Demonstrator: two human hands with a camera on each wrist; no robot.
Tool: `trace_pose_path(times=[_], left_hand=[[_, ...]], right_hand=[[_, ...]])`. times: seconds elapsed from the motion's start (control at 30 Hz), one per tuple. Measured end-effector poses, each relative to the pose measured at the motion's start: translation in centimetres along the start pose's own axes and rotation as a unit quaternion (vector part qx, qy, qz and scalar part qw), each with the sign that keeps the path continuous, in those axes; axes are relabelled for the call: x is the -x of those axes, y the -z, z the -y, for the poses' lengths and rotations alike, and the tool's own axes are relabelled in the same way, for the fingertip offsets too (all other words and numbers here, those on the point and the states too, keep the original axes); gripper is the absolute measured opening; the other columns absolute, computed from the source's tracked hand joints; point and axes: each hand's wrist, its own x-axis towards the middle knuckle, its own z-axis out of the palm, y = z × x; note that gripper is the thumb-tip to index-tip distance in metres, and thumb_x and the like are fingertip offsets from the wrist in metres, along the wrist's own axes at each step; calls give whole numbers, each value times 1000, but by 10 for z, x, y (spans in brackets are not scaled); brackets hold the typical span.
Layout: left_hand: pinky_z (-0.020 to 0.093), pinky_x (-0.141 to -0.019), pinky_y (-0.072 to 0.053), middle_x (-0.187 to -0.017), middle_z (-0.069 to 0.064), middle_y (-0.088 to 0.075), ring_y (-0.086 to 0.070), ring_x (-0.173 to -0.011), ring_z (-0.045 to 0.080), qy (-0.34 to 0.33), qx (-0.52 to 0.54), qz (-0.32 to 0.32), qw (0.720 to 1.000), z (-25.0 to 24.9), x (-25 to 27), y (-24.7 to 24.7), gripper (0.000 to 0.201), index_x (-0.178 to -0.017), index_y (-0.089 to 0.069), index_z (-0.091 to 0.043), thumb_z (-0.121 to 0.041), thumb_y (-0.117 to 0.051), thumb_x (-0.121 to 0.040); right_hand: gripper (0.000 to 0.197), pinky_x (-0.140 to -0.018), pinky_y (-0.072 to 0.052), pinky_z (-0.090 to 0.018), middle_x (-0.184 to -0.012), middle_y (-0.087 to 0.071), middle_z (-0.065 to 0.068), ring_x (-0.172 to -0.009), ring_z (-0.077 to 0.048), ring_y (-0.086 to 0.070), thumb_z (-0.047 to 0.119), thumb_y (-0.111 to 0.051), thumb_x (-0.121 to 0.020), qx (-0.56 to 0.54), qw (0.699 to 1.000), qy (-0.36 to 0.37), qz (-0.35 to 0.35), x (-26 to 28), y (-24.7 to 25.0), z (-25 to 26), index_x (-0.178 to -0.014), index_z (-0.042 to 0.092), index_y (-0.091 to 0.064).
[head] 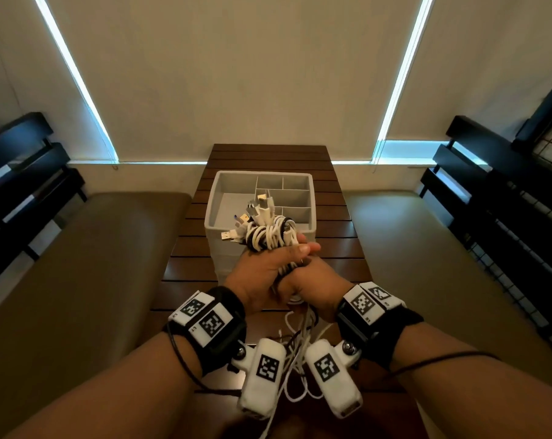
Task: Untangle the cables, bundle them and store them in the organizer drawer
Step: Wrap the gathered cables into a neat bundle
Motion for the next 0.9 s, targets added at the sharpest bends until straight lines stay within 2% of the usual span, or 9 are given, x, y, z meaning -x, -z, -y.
trace_pose_path(times=[0.1, 0.17, 0.27, 0.33, 0.43, 0.6, 0.7, 0.8, 0.9], left_hand=[[39, -79, -56, -96, 14, -67, -66, -89, 23, 22, 70, 17, 997, 4, -4, 1, 26, -96, -69, -10, -15, -69, -70], [34, -68, -58, -85, 11, -64, -66, -77, 20, 23, 91, 9, 996, 6, -5, 2, 21, -85, -65, -7, -20, -72, -70], [30, -59, -55, -74, 7, -65, -68, -66, 18, 10, 93, -22, 995, 5, -6, 0, 28, -89, -64, -7, -22, -74, -67], [31, -62, -56, -82, 10, -68, -69, -74, 20, 2, 85, -31, 996, 2, -7, 1, 36, -98, -66, -3, -22, -72, -68], [38, -80, -54, -107, 16, -70, -66, -101, 28, -2, 60, -45, 997, 3, -8, 1, 49, -117, -68, -6, -22, -74, -71], [41, -88, -53, -106, 12, -70, -65, -107, 28, -30, 4, -58, 998, 5, -10, 5, 53, -120, -67, -15, -22, -81, -69], [38, -86, -52, -100, 8, -72, -66, -104, 25, -30, -28, -39, 998, 2, -6, 5, 42, -108, -70, -18, -23, -82, -68], [28, -83, -52, -94, -3, -74, -67, -97, 13, -43, -78, -29, 996, 0, -3, 3, 19, -90, -72, -31, -22, -80, -75], [38, -93, -52, -89, -5, -74, -67, -97, 14, -47, -104, -29, 993, 0, -2, 1, 16, -83, -75, -37, -26, -81, -73]], right_hand=[[54, -55, -48, -37, -71, -61, -21, -62, -35, -61, -10, -58, -49, 2, 1000, -16, -3, 3, 1, 2, -100, 6, -58], [55, -54, -50, -35, -75, -61, -21, -64, -35, -61, -9, -59, -51, 9, 1000, -18, 6, 5, 0, 3, -104, 7, -56], [54, -73, -58, -48, -90, -69, -22, -82, -36, -69, -5, -63, -58, 39, 999, -5, 17, 5, 3, 3, -108, 16, -59], [53, -82, -56, -54, -97, -69, -23, -88, -34, -69, -5, -66, -63, 50, 999, 14, 15, 6, 5, 6, -112, 15, -59], [59, -85, -56, -47, -100, -71, -15, -94, -25, -70, -14, -63, -68, 46, 998, 37, 7, 7, 6, 9, -122, 9, -55], [61, -85, -56, -52, -102, -71, -12, -96, -26, -69, -8, -66, -60, 87, 993, 80, -18, 4, 1, 6, -116, 17, -59], [59, -85, -56, -47, -97, -73, -3, -93, -18, -70, -12, -69, -59, 112, 988, 103, -35, 2, 4, 9, -106, 23, -62], [60, -88, -55, -46, -98, -73, -3, -95, -19, -69, -5, -72, -54, 121, 985, 115, -33, 3, 4, 12, -107, 22, -64], [59, -89, -55, -46, -99, -72, -4, -98, -19, -68, -13, -67, -57, 113, 987, 109, -24, 4, 5, 12, -108, 16, -63]])
